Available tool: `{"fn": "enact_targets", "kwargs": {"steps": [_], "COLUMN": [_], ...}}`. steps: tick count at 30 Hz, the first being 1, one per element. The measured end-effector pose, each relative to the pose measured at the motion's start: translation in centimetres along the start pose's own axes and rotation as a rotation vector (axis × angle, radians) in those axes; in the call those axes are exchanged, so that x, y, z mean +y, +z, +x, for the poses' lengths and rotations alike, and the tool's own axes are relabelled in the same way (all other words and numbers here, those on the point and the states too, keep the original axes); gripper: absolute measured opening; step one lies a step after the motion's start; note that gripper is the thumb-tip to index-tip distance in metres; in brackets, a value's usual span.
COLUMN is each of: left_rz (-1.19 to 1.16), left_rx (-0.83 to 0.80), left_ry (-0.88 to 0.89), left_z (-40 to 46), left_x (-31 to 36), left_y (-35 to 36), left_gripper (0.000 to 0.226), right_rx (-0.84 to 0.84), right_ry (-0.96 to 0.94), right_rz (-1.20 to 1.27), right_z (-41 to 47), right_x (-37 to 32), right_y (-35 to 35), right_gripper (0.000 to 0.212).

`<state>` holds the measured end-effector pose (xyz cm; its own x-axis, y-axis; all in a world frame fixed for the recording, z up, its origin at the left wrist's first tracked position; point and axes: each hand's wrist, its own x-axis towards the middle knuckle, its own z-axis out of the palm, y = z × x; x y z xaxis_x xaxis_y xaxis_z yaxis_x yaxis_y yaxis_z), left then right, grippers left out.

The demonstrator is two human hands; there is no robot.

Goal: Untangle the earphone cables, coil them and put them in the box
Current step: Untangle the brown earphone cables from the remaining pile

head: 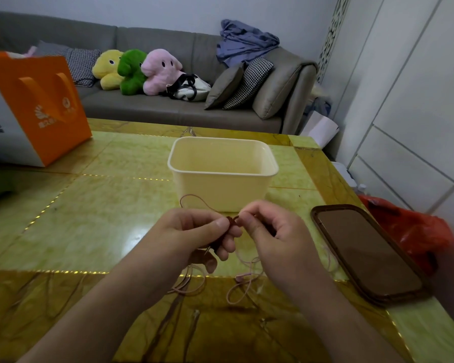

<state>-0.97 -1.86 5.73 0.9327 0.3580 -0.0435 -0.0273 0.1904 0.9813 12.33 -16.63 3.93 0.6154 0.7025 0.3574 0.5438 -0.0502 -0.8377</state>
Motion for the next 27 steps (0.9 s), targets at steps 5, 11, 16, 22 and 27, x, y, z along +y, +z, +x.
{"fn": "enact_targets", "kwargs": {"steps": [5, 11, 16, 22, 27], "left_rz": [-0.213, -0.215, 0.146, 0.54, 0.538], "left_rx": [0.038, 0.209, 0.295, 0.237, 0.06], "left_ry": [0.055, 0.154, 0.25, 0.284, 0.197], "left_z": [0.1, 0.5, 0.8, 0.7, 0.4], "left_x": [-0.4, -0.8, -1.6, -2.0, -1.3], "left_y": [0.3, 0.5, 0.4, 0.5, 0.8], "left_gripper": [0.027, 0.032, 0.029, 0.036, 0.044], "right_rx": [-0.113, -0.213, -0.216, -0.173, 0.0], "right_ry": [0.086, 0.088, -0.058, -0.118, -0.187], "right_rz": [0.066, -0.11, -0.373, -0.424, -0.363], "right_z": [-0.4, -1.0, -1.3, -1.6, -1.3], "right_x": [0.3, -0.4, -0.7, -1.6, -1.9], "right_y": [1.4, 2.2, 2.9, 2.9, 2.0], "right_gripper": [0.017, 0.024, 0.024, 0.02, 0.009]}}
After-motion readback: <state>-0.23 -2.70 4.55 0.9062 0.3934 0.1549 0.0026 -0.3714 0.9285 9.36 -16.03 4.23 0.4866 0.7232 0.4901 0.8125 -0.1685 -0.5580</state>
